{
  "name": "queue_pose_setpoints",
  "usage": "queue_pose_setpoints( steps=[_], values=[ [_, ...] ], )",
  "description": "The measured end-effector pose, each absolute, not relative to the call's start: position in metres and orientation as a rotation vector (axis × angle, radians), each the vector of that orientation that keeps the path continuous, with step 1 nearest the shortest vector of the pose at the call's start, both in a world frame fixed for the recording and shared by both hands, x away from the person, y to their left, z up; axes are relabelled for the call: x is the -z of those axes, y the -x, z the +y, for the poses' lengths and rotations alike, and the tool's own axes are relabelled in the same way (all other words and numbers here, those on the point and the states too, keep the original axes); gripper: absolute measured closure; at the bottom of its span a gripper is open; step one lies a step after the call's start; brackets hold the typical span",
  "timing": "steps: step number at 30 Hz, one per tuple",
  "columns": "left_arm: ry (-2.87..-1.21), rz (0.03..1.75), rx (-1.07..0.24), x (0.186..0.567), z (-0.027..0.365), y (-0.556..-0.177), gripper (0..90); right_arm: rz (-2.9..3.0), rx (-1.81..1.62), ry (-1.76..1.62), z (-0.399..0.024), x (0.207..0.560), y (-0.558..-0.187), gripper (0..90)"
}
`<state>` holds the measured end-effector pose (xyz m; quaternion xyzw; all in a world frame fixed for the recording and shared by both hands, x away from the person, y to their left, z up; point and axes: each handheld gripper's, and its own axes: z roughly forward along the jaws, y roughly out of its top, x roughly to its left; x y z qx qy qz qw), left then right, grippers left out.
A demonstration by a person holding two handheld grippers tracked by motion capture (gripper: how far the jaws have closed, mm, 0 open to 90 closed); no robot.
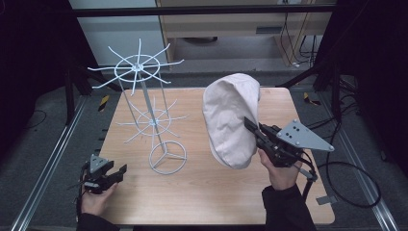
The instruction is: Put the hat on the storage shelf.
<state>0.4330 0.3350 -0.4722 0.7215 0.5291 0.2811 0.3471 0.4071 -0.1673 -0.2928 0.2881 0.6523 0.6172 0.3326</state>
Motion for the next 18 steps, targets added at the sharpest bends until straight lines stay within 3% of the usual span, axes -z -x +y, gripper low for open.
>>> queue_pose_setpoints(
  steps=[18],
  values=[
    [-1.874,1.372,-0.730,0.472,0.335,-0.433,44.8,1.652,-1.669,-0.595,-0.136,0.246,-0.398,88.8]
  ],
)
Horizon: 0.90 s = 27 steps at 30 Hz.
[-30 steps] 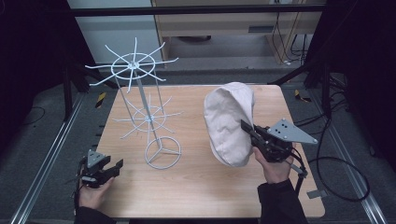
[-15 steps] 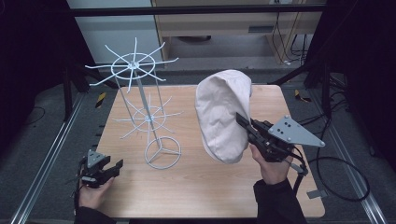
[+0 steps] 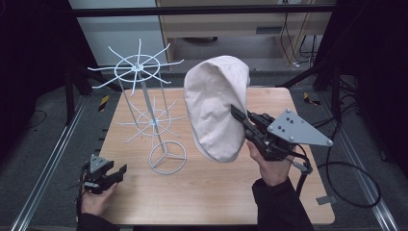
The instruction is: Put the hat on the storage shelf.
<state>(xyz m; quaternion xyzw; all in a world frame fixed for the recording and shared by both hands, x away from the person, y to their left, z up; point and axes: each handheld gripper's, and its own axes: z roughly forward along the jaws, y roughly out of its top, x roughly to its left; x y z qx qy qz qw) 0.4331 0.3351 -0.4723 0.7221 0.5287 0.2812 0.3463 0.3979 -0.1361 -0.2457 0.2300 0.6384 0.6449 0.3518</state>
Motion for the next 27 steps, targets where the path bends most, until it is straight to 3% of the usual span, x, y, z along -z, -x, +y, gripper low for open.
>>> queue_pose_setpoints(
  steps=[16,27],
  values=[
    [-1.875,1.371,-0.730,0.472,0.335,-0.433,44.9,1.620,-1.715,-0.490,-0.108,0.215,-0.400,88.8],
    [-1.870,1.369,-0.731,0.472,0.335,-0.433,44.9,1.667,-1.734,-0.455,-0.087,0.216,-0.408,88.7]
  ],
)
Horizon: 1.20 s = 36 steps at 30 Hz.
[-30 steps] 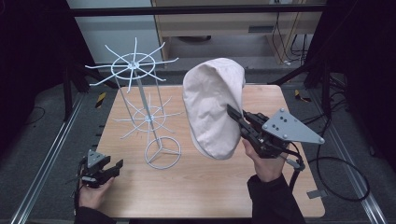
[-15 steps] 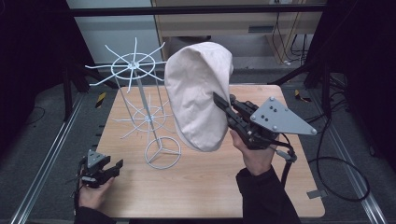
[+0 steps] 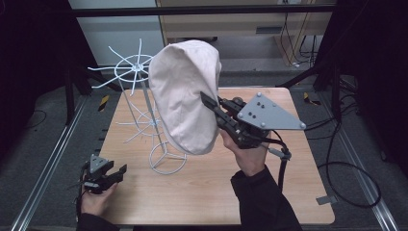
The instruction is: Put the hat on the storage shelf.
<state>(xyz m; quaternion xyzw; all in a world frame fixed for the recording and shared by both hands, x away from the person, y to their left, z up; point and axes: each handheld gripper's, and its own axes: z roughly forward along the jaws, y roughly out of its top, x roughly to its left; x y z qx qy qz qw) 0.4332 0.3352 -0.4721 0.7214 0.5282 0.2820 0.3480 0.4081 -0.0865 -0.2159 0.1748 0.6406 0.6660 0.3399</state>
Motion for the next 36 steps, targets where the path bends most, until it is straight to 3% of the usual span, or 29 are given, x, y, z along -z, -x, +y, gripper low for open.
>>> queue_pose_setpoints(
  steps=[36],
  values=[
    [-1.878,1.370,-0.731,0.472,0.335,-0.433,44.8,1.935,-1.655,-0.628,-0.071,0.293,-0.442,84.1]
  ],
)
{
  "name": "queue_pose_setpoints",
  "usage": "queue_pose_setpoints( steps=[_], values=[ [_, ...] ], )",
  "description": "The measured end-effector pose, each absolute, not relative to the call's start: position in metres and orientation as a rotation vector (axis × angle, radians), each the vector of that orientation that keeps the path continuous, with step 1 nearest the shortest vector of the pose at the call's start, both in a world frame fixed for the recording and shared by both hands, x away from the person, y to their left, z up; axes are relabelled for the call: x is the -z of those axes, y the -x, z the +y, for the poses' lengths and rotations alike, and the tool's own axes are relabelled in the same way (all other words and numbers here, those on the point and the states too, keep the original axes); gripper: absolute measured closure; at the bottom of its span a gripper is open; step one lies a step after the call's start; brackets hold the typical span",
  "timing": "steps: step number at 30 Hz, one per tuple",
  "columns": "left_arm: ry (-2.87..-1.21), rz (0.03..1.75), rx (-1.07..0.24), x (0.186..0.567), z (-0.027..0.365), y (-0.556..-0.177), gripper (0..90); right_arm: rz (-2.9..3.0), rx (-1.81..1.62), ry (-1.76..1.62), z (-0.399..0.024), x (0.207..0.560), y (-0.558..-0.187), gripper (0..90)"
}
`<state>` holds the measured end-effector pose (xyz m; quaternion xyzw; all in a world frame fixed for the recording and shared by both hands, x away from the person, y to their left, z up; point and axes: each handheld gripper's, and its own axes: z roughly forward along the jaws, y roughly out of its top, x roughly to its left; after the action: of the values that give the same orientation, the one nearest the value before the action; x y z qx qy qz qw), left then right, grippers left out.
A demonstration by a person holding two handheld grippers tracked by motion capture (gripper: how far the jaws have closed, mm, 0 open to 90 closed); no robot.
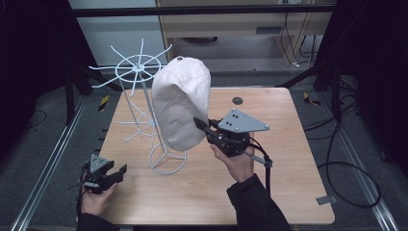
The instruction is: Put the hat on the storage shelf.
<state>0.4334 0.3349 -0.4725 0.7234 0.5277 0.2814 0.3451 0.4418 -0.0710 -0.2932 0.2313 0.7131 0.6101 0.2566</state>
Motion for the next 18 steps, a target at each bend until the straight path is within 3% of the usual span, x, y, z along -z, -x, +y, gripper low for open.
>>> queue_pose_setpoints(
  steps=[5,11,15,18],
  values=[
    [-1.879,1.369,-0.729,0.472,0.335,-0.433,44.6,1.932,-1.648,-0.640,-0.071,0.294,-0.442,77.6],
    [-1.876,1.372,-0.727,0.473,0.335,-0.433,44.2,1.884,-1.642,-0.682,-0.091,0.297,-0.435,55.7],
    [-1.877,1.373,-0.726,0.473,0.335,-0.433,44.1,1.877,-1.634,-0.708,-0.103,0.302,-0.433,50.6],
    [-1.876,1.375,-0.724,0.473,0.335,-0.433,43.8,1.887,-1.636,-0.772,-0.121,0.316,-0.431,41.5]
  ],
)
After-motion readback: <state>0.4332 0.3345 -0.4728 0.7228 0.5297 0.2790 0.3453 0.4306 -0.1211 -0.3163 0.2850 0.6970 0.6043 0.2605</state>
